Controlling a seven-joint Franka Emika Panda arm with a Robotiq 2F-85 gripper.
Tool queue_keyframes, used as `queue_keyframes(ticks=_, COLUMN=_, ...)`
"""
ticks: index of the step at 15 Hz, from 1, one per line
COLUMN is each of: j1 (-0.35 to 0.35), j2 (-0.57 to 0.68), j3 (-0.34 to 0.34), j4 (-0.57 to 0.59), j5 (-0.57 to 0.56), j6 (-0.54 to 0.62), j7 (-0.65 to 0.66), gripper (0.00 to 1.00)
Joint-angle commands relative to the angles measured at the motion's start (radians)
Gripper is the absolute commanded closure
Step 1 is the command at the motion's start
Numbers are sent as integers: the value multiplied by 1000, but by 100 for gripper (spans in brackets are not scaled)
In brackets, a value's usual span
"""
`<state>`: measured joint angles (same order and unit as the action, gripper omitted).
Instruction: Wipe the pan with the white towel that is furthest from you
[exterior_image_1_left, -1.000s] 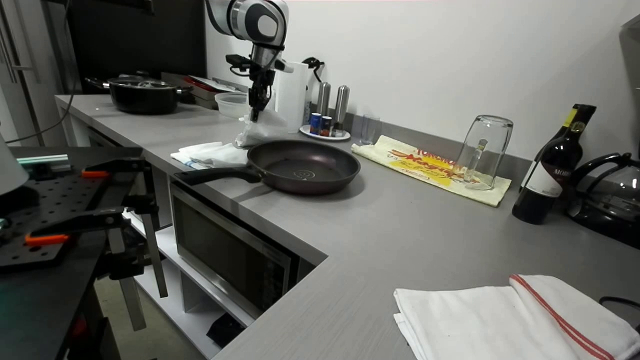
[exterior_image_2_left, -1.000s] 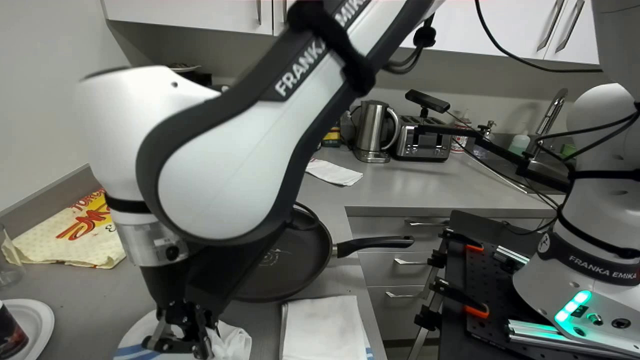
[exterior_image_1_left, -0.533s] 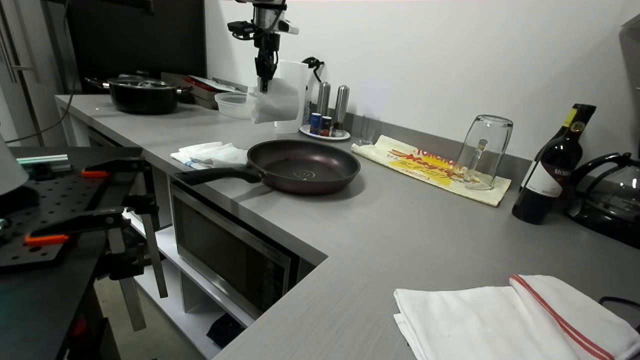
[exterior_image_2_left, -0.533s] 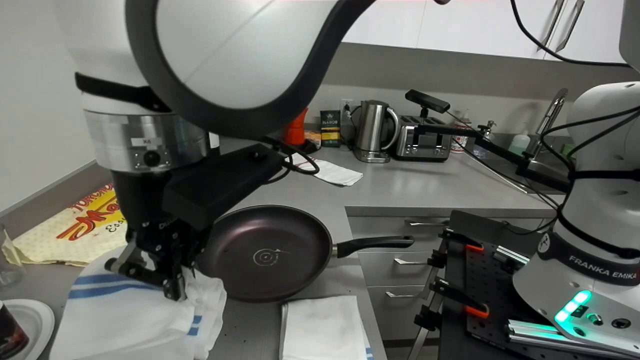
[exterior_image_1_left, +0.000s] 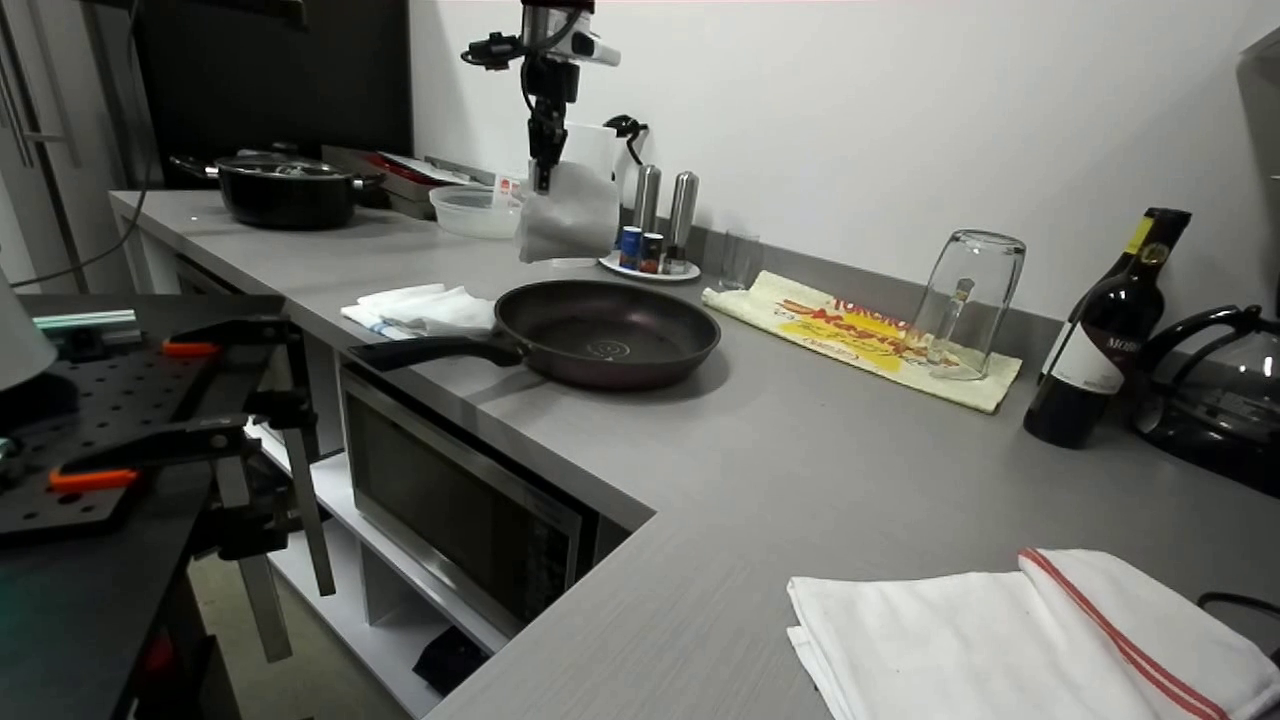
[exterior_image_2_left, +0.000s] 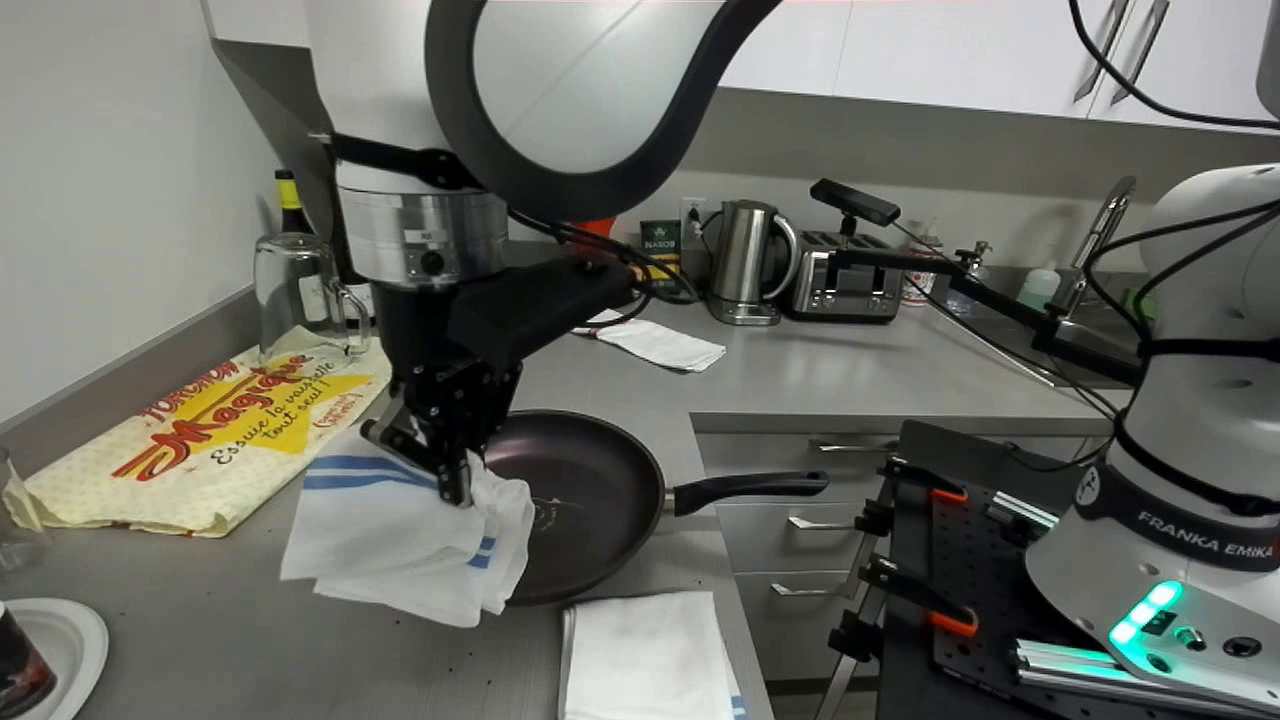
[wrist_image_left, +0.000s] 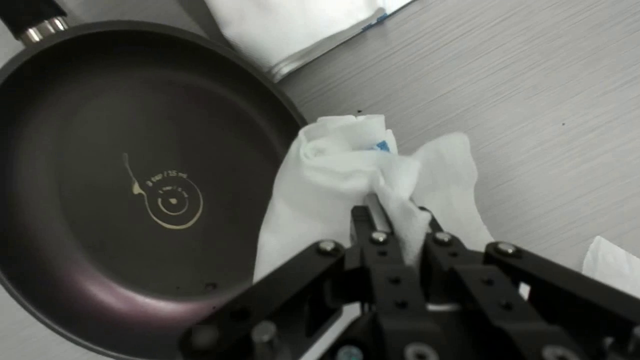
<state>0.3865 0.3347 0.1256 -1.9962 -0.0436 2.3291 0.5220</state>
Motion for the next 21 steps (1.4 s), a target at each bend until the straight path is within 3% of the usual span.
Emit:
queue_keyframes(ticks=1, j1=-51, j2=-65, j3=5, j4=-85, j5=41, j6=13, j7=-4, gripper=98)
queue_keyframes(ticks=10, j1=-145, j2=-28, j3=14, j4=-180, j5=183, j6=47, j7=-66, gripper=98)
queue_keyframes(ticks=21, j1=-174, j2=120, j3=8, j4=-180, j5=231, j6=151, j7=-139, gripper=98)
